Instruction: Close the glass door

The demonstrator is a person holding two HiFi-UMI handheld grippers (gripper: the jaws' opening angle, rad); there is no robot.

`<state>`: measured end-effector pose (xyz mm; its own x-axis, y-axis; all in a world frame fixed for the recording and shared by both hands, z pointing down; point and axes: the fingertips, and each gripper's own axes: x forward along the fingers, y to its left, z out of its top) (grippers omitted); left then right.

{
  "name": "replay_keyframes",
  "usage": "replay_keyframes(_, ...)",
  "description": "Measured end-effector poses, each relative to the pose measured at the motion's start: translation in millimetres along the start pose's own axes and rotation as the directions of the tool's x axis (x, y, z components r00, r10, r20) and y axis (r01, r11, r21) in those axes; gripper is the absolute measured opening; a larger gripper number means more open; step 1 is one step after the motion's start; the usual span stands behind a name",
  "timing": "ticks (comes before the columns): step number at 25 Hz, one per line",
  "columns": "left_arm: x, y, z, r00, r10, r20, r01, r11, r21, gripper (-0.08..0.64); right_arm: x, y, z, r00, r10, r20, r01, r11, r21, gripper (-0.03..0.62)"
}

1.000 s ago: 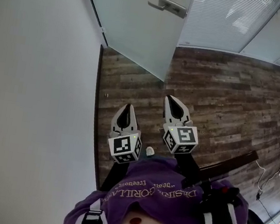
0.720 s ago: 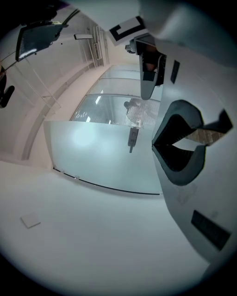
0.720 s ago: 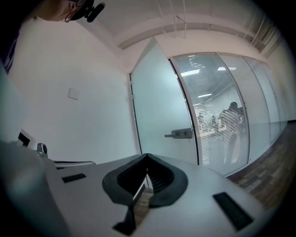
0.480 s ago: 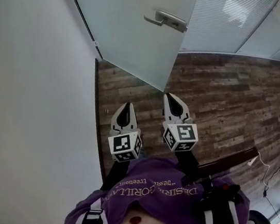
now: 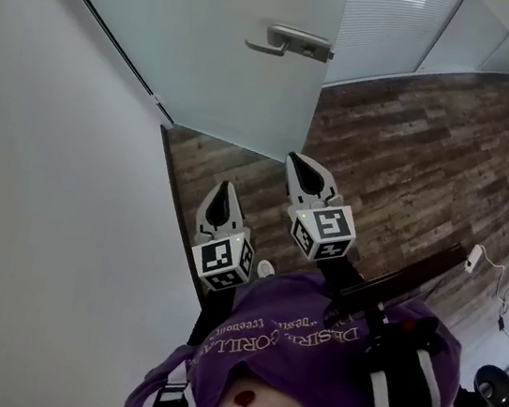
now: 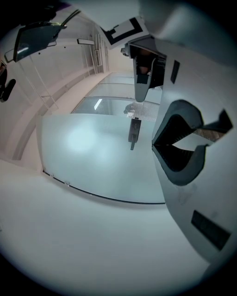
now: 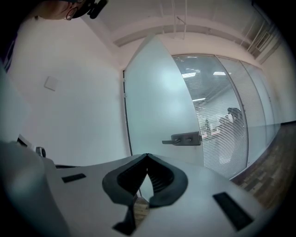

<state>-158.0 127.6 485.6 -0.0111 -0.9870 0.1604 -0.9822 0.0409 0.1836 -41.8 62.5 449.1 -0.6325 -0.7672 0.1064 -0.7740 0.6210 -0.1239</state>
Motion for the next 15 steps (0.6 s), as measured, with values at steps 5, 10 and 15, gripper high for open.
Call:
replay_keyframes(5, 18.7, 14.8, -0.7, 0.999, -0.028, -0.019, 0.027, 1.0, -0.006, 0.002, 22.7, -0.2, -6.1, 1.0, -0.019, -0.016, 0.019, 1.0, 0.002, -0.011)
replay_keyframes(10, 42.0, 20.6, -4.4, 0.998, -0.049, -0.035, 0.048, 0.999, -0.017, 0.002, 46.7, -8.6, -13.0, 0.999, -0.029, -0.041, 0.03, 1.0, 0.005, -0.011)
replay_keyframes(15, 75.1, 12.3, 9.2, 0.994, -0.111, 0.025, 0.111, 0.994, -0.014, 0.002, 73.5, -26.0, -9.3, 0.999, -0.016, -0.049, 0.016, 1.0, 0.005, -0.011)
